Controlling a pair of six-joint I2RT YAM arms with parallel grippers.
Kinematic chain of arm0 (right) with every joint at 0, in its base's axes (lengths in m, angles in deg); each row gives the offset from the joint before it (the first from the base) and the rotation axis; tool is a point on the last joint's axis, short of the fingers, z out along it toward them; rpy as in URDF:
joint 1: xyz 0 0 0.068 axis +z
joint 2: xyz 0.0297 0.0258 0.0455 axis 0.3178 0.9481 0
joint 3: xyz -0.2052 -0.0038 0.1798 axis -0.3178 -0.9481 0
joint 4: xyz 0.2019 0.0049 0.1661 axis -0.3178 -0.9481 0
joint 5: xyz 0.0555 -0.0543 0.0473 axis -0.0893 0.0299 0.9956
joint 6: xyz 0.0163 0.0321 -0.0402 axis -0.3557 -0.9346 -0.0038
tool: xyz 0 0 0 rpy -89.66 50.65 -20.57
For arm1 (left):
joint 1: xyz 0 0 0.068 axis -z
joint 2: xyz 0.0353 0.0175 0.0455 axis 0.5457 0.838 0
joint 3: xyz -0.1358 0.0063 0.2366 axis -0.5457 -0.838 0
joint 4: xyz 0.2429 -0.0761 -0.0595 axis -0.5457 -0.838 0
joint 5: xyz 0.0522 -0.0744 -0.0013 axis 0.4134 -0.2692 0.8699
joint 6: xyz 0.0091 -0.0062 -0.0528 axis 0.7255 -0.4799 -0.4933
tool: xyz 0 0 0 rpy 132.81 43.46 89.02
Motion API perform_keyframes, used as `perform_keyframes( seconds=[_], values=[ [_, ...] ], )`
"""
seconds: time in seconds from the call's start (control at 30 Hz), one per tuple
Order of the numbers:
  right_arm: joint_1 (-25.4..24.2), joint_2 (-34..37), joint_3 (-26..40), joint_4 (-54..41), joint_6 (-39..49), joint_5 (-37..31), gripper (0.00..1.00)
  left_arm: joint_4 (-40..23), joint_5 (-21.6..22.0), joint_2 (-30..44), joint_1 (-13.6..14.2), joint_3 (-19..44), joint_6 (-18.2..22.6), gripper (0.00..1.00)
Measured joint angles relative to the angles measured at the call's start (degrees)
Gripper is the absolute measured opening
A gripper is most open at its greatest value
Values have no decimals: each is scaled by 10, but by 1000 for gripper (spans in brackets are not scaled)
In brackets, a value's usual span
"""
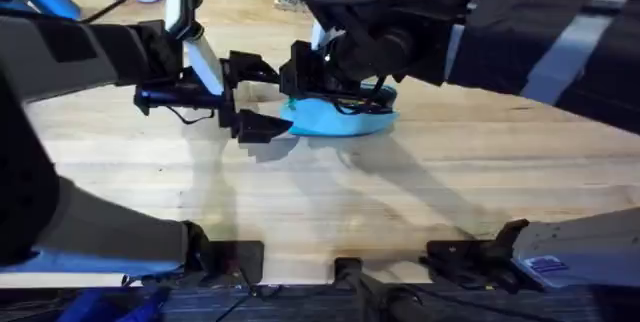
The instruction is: Unzip the bag, pick up the pens from the table one at a time and place them inside, then zip the bag closed.
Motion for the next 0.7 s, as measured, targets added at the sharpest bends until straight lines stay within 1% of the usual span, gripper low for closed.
perform_keyframes(
  seconds=[0.23,0.27,0.3,0.33,0.37,0.47,0.5,0.53,0.57,0.7],
  values=[
    [0,0,-1,0,0,0,31,14,-12,17,32,0,0,992],
    [0,0,-1,0,0,0,31,15,-12,17,35,0,0,954],
    [0,0,-1,0,0,0,30,15,-13,17,36,0,0,899],
    [0,0,-1,0,0,0,31,15,-14,17,37,0,-1,815],
    [0,0,-1,0,0,0,31,16,-14,17,37,0,-1,690],
    [0,0,-1,0,0,1,31,20,-14,17,37,0,-1,245],
    [0,0,-1,0,0,2,31,21,-13,17,37,0,-1,136],
    [0,0,-1,0,0,2,31,20,-14,17,37,0,0,66],
    [0,0,-1,0,0,2,31,20,-14,17,37,0,0,49],
    [-3,0,-1,0,0,2,31,24,-14,17,37,0,0,44]
  ],
)
